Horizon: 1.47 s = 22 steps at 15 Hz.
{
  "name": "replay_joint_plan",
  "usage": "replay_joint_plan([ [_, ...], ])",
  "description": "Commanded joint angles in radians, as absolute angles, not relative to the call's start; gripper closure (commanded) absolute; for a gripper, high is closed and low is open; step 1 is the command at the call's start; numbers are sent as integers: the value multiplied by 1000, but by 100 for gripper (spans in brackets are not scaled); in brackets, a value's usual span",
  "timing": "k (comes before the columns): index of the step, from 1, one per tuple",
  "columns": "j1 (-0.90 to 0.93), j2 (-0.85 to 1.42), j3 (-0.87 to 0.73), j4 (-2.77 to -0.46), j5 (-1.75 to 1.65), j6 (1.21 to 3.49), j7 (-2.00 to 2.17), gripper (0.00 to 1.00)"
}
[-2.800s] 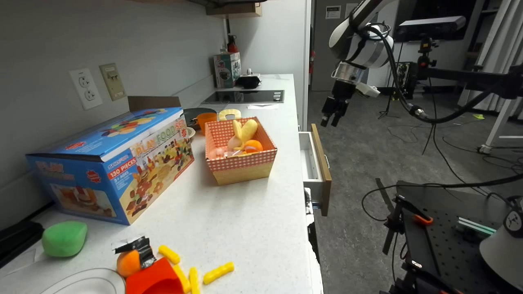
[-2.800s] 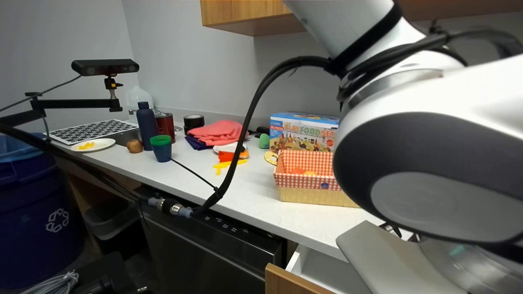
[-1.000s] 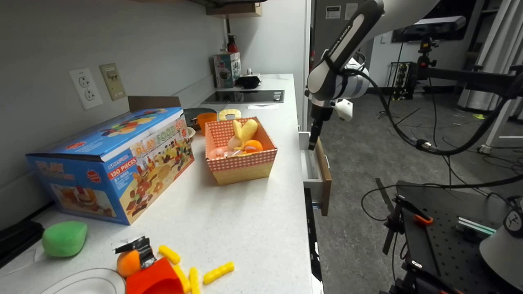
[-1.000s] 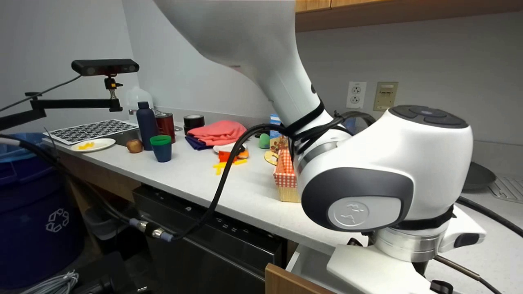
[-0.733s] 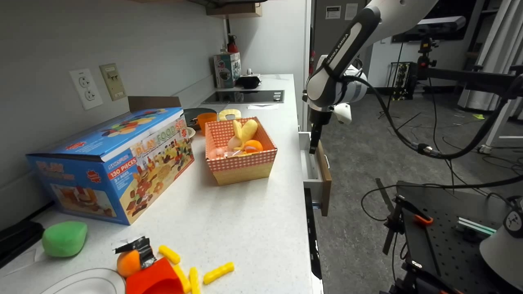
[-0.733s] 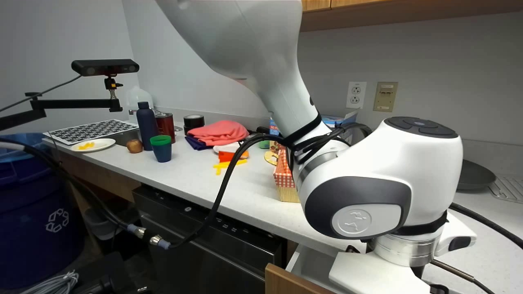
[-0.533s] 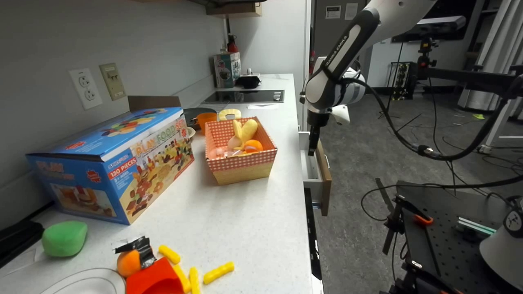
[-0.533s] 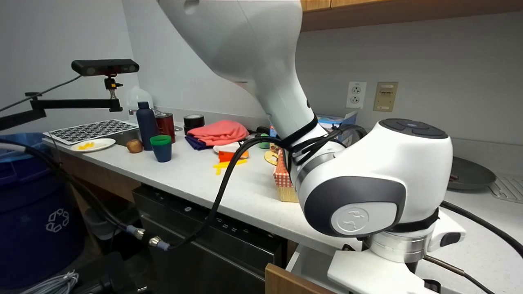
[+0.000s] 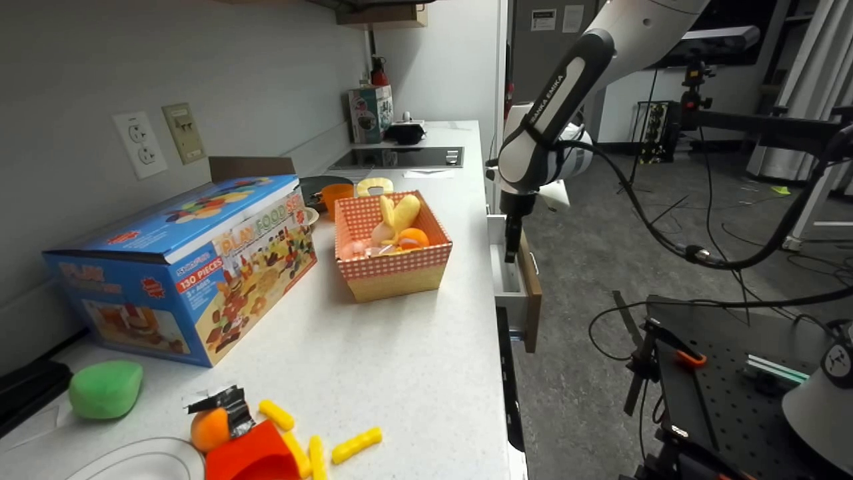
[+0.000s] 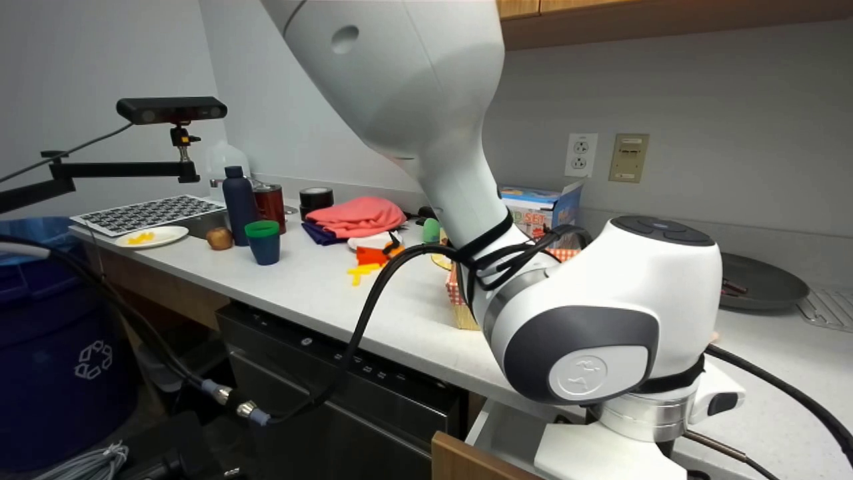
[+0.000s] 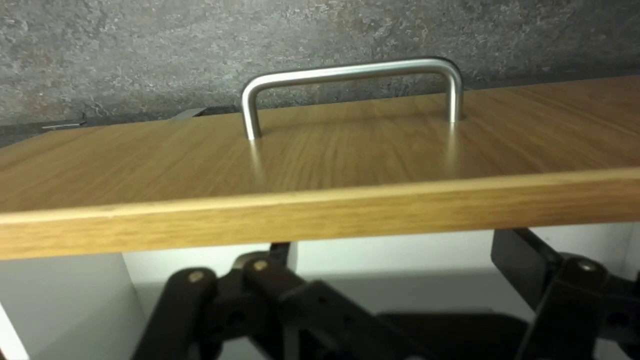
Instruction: Pick up the plush toy from the counter and put it in the drawer and close it
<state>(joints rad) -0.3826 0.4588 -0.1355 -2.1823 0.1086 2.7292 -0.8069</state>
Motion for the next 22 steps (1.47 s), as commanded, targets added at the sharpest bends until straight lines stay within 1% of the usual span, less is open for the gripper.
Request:
replay_joint_plan([
  [1, -380, 487, -186, -2153, 15, 2700, -719, 0],
  [5, -363, 496, -271, -2155, -118, 2636, -588, 0],
  [10, -397, 546, -322, -2129, -212, 2538, -482, 0],
  [16, -443, 579, -332, -2094, -218, 2443, -437, 0],
  [22, -442, 564, -320, -2086, -222, 2441, -435, 0],
])
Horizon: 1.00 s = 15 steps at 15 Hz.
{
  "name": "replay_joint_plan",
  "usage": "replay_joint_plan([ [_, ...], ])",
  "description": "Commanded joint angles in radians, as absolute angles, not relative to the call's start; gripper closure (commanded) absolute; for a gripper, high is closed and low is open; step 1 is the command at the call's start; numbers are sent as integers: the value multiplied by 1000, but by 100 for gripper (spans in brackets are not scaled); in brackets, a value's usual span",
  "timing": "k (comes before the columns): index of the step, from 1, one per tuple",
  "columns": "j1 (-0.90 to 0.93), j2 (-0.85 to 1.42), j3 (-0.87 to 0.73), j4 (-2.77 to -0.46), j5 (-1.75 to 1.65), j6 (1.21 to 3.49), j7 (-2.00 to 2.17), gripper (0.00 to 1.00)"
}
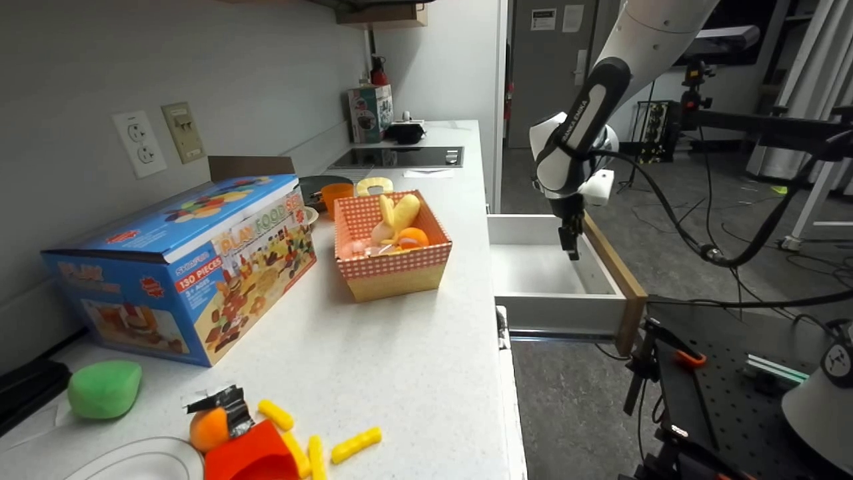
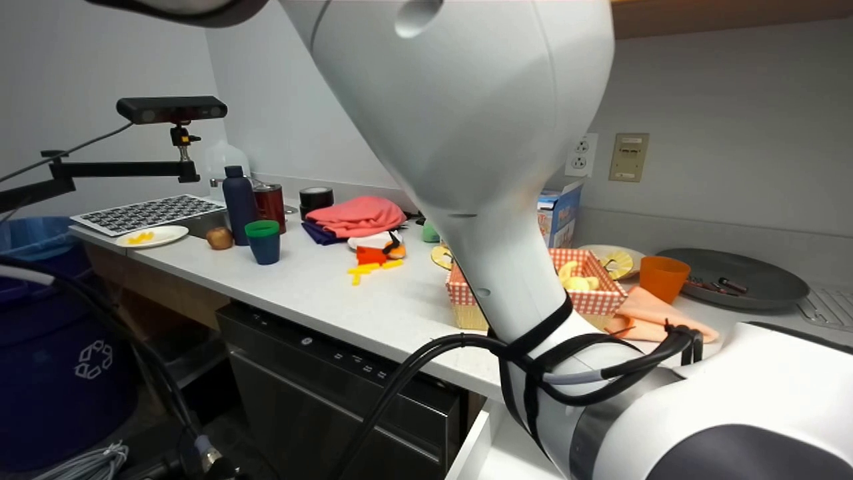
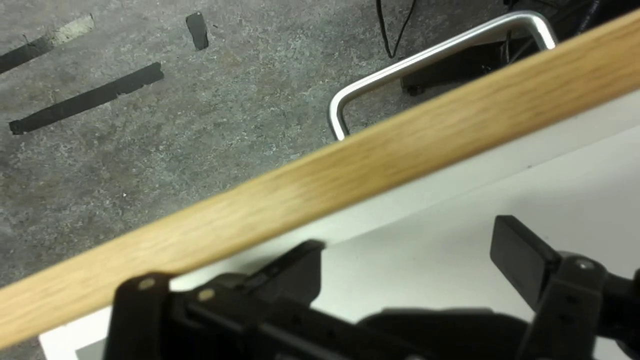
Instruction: Pick up the plush toy from the counter and put it in the drawer and close it
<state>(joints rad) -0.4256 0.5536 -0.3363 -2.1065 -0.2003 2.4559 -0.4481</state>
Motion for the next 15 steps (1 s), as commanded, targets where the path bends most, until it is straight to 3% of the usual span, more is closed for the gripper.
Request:
replay_joint_plan([
  [1, -441, 545, -314, -2097, -219, 2447, -443, 0],
  [15, -428, 137, -192, -2363, -101, 2575, -648, 0],
])
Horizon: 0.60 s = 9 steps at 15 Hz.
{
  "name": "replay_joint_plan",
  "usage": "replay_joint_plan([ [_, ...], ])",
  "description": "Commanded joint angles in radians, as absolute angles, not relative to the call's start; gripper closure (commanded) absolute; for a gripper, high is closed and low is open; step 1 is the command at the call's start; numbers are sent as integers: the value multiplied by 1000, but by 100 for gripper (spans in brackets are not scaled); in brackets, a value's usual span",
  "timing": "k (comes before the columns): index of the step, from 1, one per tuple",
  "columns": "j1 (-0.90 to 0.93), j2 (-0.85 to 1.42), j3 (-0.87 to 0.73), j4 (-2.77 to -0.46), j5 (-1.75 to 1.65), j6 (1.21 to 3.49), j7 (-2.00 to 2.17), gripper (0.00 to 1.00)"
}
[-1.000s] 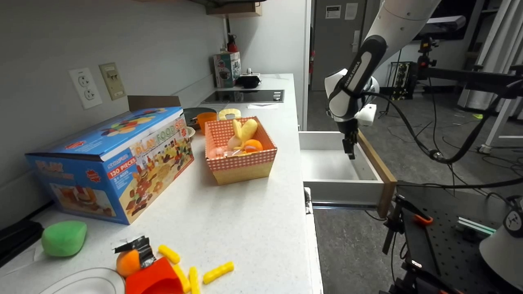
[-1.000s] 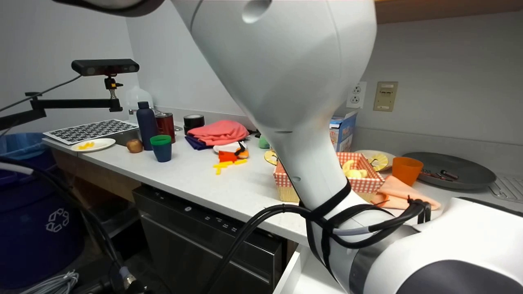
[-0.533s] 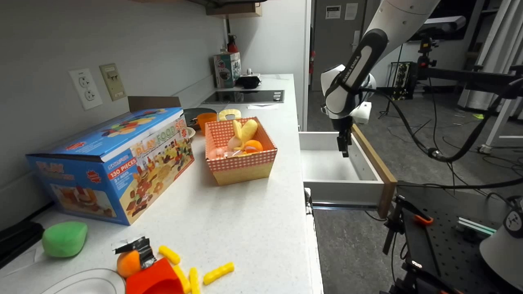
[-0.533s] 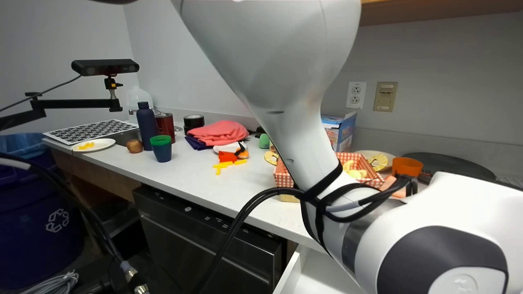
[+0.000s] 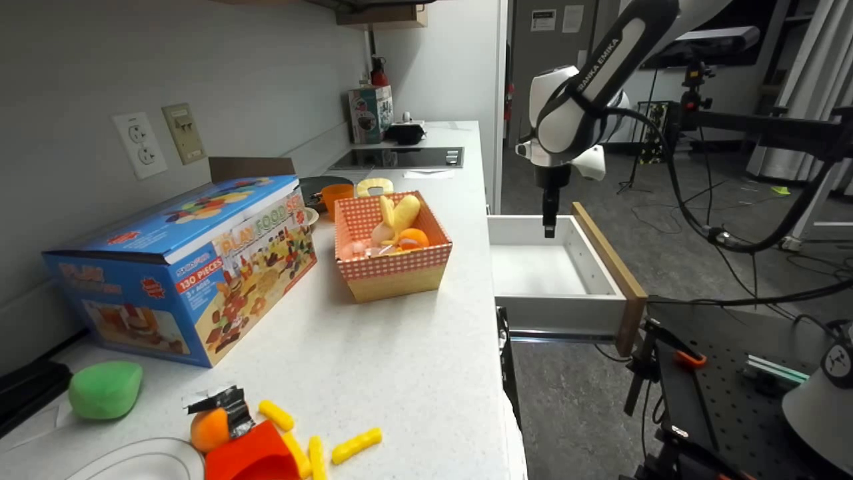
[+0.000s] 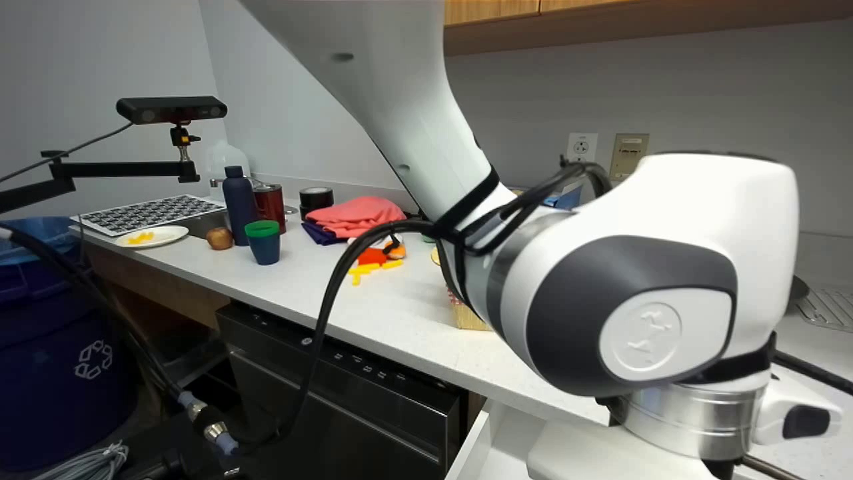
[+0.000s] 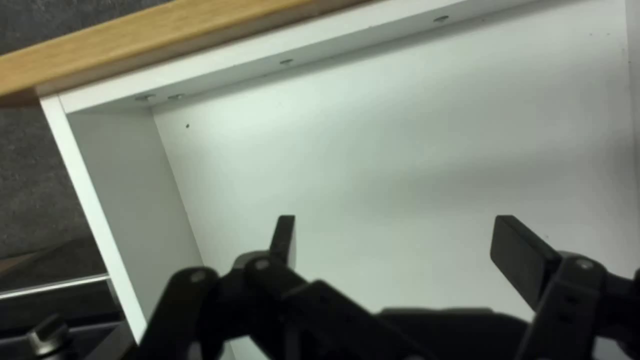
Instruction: Pick up the plush toy from the counter and put it in the drawer and close it
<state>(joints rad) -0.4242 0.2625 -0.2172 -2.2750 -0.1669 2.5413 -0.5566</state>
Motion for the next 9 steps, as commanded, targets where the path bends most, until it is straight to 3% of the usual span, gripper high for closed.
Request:
replay_joint_plan([
  [1, -419, 105, -187, -2374, -74, 2574, -672, 0],
  [9, -277, -109, -185, -2426, 134, 2558, -837, 0],
])
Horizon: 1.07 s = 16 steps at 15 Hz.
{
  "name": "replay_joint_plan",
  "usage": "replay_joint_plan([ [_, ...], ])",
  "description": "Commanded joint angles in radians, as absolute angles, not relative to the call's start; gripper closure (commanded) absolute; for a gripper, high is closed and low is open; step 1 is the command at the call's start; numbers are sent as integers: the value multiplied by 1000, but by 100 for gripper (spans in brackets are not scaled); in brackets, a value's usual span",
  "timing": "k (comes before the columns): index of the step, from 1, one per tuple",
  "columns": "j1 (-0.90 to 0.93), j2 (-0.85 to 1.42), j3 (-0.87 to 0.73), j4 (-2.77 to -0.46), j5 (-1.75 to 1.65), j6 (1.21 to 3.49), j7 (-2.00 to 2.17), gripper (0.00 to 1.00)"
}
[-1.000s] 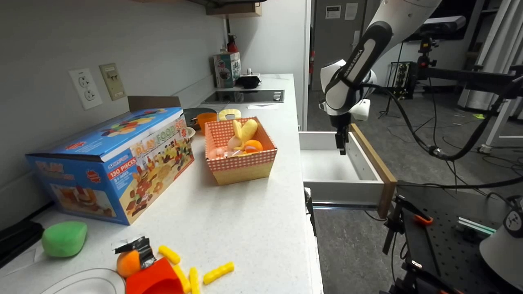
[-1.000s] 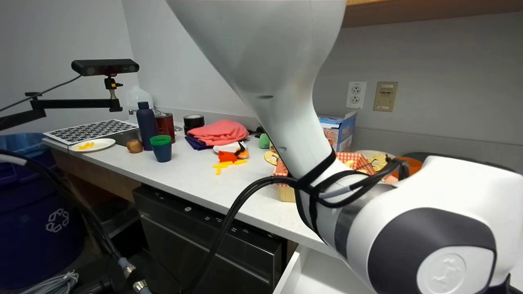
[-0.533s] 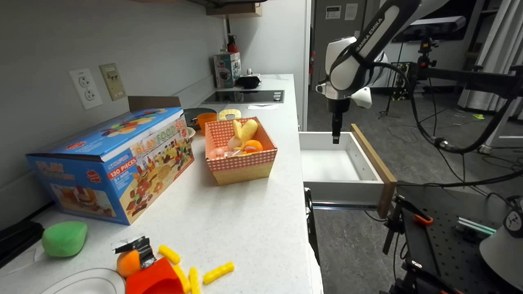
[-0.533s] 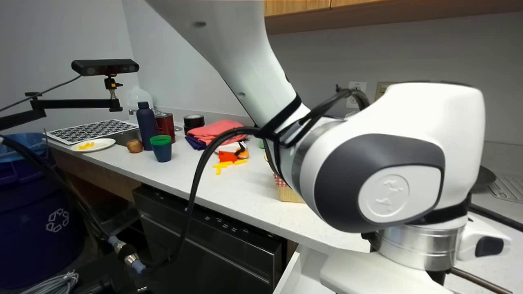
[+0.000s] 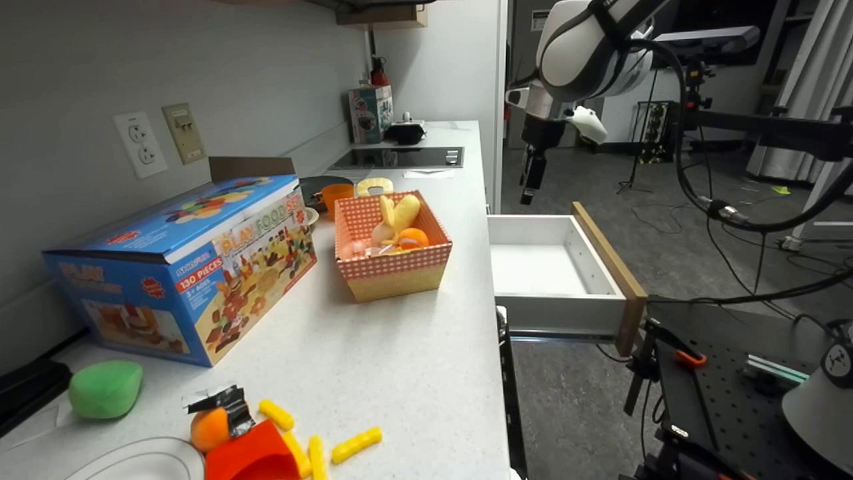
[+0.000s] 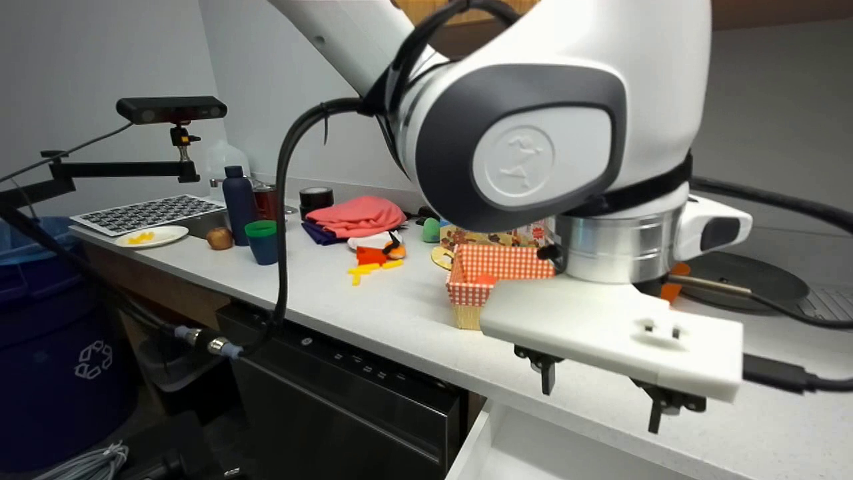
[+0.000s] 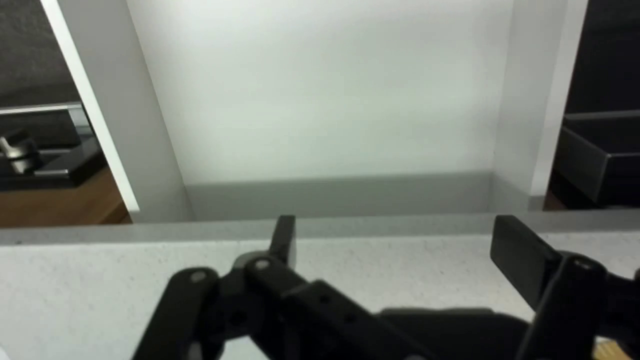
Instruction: Pick up the plush toy from the counter and put it in the drawer and close it
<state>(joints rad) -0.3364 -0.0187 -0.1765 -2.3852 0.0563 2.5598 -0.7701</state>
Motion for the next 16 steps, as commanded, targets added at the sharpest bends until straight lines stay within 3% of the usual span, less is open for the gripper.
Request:
replay_joint_plan([
  [1, -253, -130, -185, -2427, 151, 2555, -846, 0],
  [8, -75, -224, -178, -2400, 249, 2528, -878, 0],
  [16, -65, -206, -184, -2396, 210, 2551, -830, 0],
])
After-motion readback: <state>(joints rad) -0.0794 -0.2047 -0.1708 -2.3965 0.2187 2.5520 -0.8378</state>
